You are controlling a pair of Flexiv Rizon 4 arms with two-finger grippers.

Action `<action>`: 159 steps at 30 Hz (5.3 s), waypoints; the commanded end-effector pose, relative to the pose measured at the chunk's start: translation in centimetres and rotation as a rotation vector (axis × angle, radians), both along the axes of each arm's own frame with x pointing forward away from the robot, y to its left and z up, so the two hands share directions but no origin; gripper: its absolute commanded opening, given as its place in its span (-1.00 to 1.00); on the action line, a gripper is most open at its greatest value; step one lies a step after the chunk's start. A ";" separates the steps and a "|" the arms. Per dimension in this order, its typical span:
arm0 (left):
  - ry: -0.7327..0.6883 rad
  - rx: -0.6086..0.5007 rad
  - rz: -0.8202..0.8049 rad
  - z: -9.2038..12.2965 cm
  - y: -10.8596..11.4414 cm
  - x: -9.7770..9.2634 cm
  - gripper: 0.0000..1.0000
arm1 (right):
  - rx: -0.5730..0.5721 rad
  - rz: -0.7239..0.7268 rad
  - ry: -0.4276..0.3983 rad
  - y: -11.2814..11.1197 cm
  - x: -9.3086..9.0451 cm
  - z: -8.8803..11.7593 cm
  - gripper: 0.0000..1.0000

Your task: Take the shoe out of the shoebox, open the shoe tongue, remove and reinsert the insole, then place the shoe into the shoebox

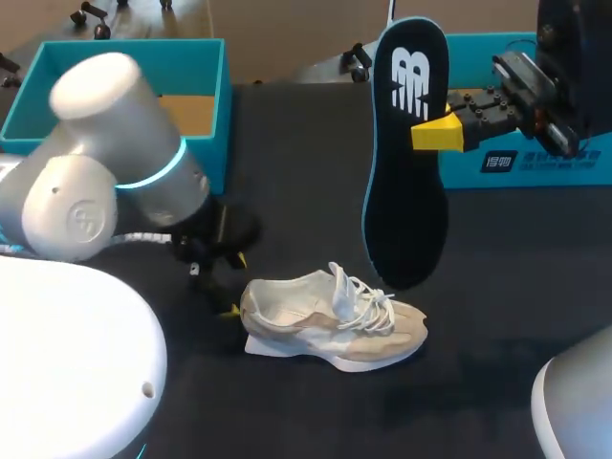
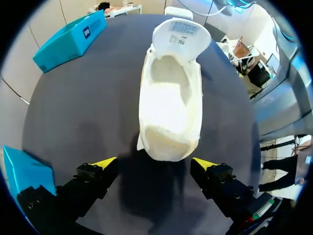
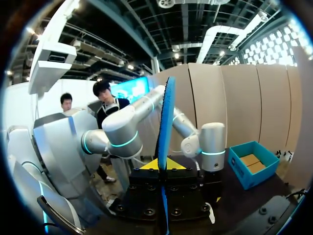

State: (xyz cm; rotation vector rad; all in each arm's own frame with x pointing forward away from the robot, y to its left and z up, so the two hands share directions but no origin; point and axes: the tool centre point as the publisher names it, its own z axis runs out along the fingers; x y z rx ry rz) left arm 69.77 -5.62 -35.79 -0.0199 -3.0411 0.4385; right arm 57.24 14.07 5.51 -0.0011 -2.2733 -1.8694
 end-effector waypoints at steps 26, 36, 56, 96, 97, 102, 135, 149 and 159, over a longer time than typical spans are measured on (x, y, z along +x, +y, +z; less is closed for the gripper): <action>-0.077 0.070 -0.115 5.4 -4.0 -0.6 1.00 | -0.004 0.003 0.002 0.3 0.2 0.1 -1.00; -0.070 0.071 -0.120 4.0 -8.2 0.0 1.00 | -0.004 0.003 0.002 0.3 0.2 0.1 -1.00; -0.130 0.107 -0.088 -1.4 -13.0 1.3 1.00 | -0.004 0.003 0.002 0.3 0.2 0.1 -1.00; -0.303 -0.037 -0.531 5.7 -7.5 -0.8 -1.00 | -0.004 0.003 0.002 0.3 0.2 0.1 -1.00; -0.319 -0.039 -0.559 6.0 -7.4 -0.7 -1.00 | -0.004 0.003 0.002 0.3 0.2 0.1 -1.00; -0.505 -0.098 -0.625 7.6 -6.9 -0.5 -1.00 | -0.004 0.003 0.002 0.3 0.2 0.1 -1.00; -0.220 -0.052 -1.113 7.5 -9.1 0.8 -1.00 | -0.004 0.003 0.002 0.3 0.2 0.1 -1.00; -0.133 0.055 -1.482 6.9 -9.6 -0.9 -1.00 | -0.004 0.003 0.002 0.3 0.2 0.1 -1.00; -0.120 0.130 -1.666 5.5 -10.3 -3.0 -1.00 | -0.004 0.003 0.002 0.3 0.2 0.1 -1.00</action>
